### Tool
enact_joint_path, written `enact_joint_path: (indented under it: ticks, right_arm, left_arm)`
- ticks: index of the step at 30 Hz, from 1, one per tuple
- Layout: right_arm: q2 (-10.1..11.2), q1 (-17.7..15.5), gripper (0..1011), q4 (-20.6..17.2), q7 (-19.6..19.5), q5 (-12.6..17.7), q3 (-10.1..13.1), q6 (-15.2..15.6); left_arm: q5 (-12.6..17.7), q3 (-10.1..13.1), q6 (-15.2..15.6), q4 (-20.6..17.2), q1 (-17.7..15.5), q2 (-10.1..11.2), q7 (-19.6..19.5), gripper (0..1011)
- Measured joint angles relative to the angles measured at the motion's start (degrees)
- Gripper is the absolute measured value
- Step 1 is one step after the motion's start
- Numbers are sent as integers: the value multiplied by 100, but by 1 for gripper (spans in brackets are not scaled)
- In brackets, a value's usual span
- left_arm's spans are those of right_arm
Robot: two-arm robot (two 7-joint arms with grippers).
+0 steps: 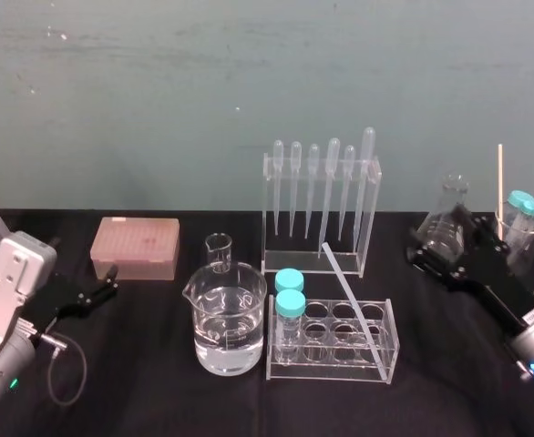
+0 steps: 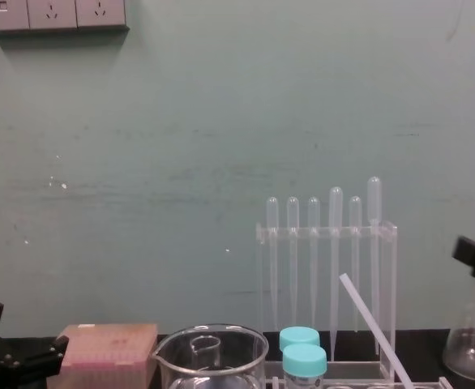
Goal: Pick up the stirring rod with one hand, then place it down.
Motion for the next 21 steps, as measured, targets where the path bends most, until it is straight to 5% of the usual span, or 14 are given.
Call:
enact_joint_path:
  ticks: [8, 11, 21]
  right_arm:
    - [140, -294, 1000, -100, -366, -161, 158, 639]
    - [185, -322, 1000, -103, -479, -259, 107, 1120]
    - [179, -324, 1000, -103, -476, -250, 117, 1029]
  left_arm:
    - [0, 0, 0, 0, 0, 0, 0, 1000]
    - [0, 0, 0, 0, 0, 0, 0, 1000]
    - [0, 0, 0, 0, 0, 0, 0, 1000]
